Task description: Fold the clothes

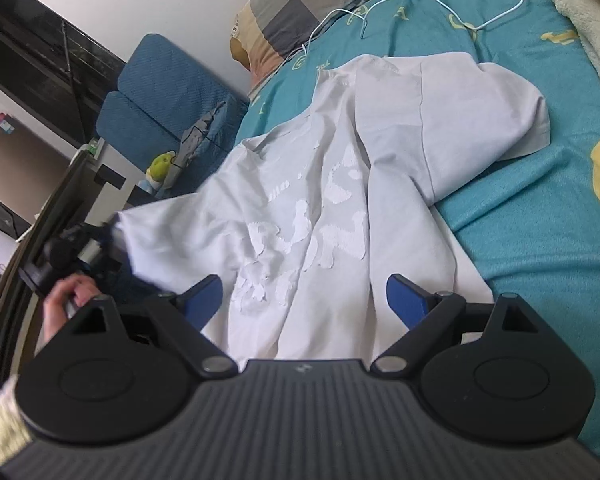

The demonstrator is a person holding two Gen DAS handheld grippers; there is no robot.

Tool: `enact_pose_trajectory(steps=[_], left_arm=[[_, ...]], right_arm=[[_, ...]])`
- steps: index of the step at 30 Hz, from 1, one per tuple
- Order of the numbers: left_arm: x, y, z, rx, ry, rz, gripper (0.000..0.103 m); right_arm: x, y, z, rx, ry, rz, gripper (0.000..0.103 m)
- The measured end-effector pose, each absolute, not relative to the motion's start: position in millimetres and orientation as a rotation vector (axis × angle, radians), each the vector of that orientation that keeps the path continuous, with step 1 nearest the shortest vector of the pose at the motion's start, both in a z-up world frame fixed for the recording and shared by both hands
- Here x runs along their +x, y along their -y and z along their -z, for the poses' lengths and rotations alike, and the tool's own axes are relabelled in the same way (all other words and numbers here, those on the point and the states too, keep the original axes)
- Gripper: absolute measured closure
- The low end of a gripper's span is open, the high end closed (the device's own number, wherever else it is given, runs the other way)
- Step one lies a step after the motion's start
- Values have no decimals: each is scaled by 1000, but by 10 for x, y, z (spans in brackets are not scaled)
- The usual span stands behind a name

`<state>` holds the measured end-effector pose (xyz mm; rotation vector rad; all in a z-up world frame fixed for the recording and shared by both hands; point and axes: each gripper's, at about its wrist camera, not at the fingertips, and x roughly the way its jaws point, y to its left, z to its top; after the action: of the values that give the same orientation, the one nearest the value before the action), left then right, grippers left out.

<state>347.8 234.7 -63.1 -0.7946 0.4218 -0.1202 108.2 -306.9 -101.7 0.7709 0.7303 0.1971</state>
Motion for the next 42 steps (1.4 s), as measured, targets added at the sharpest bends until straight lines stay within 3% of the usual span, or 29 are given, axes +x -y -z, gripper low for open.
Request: enact_pose_trajectory(steps=[4, 9, 11, 13, 14, 18, 22, 34, 42], left_arm=[[3873, -2514, 506, -627, -474, -9, 99], [4190, -2553, 899, -514, -608, -55, 98], [4165, -2612, 1059, -543, -625, -36, 92], [4102, -2625, 1158, -537, -641, -28, 75], [4061, -2629, 1187, -528, -647, -22, 73], [3751, -2556, 1160, -484, -679, 18, 55], [3294, -2328, 984, -426, -695, 67, 48], [1601, -867, 85, -227, -717, 309, 38], [1033, -304, 236, -331, -705, 343, 35]], right_arm=[[1159, 3058, 1042, 750, -734, -177, 13], [1272, 3042, 1094, 709, -740, -153, 13], [1296, 3042, 1120, 697, -742, -143, 13], [1311, 3056, 1128, 692, -739, -132, 13], [1307, 3066, 1120, 691, -734, -128, 13], [1292, 3106, 1090, 688, -715, -112, 13], [1251, 3168, 1037, 688, -688, -93, 13], [1073, 3626, 890, 834, -590, -24, 13], [1366, 3845, 1123, 882, -681, 14, 13]])
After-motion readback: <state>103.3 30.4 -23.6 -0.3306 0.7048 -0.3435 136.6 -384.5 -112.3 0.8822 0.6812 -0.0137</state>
